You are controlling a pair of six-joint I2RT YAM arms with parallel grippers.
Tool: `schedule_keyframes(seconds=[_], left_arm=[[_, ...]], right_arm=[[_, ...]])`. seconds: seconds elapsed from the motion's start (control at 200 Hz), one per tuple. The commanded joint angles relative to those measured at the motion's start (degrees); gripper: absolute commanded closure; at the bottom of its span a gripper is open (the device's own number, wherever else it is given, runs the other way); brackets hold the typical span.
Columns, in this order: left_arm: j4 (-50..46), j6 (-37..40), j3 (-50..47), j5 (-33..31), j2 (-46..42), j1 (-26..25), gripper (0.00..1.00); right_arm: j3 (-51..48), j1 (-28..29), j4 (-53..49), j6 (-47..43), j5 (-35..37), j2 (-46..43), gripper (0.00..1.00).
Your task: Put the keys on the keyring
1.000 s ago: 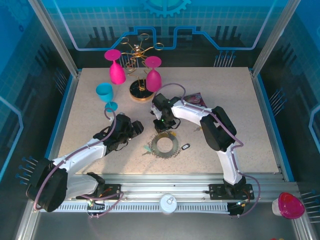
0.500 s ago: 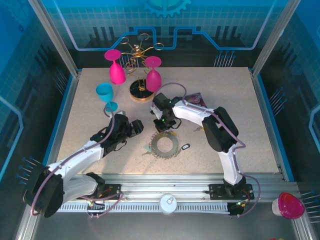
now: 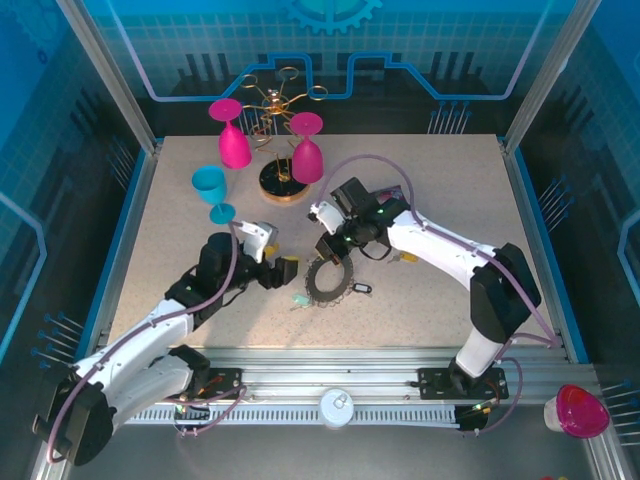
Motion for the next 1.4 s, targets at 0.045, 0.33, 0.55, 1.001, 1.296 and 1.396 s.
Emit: schedule_keyframes(seconds=[0.045,0.33,0.55,1.001,1.296,1.396], left_arm=[[-8.0,17.0,5.1,12.3,4.4,0.5,0.35],[-2.3,15.3,9.3,19.9,14.0,0.4,0.49],[-0.8,12.5,11.6,27.0,19.1,1.1,0.60],[1.4,9.2,13.4,30.4,24.6,1.8,0.83],[0.3,11.2,13.4,30.0,24.8,1.7,1.00],[0.1,13.3,12.2,29.6,23.6,1.7,1.00]], right_arm=[[-3.4,-0.9,3.1,-4.7,-4.6,-3.9,1.00],[-7.8,-1.2,6.8,-6.6,-6.7,-8.2,1.00],[-8.4,-1.2,7.7,-6.3,-7.3,-9.4,1.00],[-8.3,-1.2,8.6,-5.5,-8.5,-9.4,1.00],[-8.4,-1.7,9.1,-3.7,-9.0,-9.8,1.00],[-8.2,-3.5,9.2,-0.5,-9.7,-9.4,1.00]])
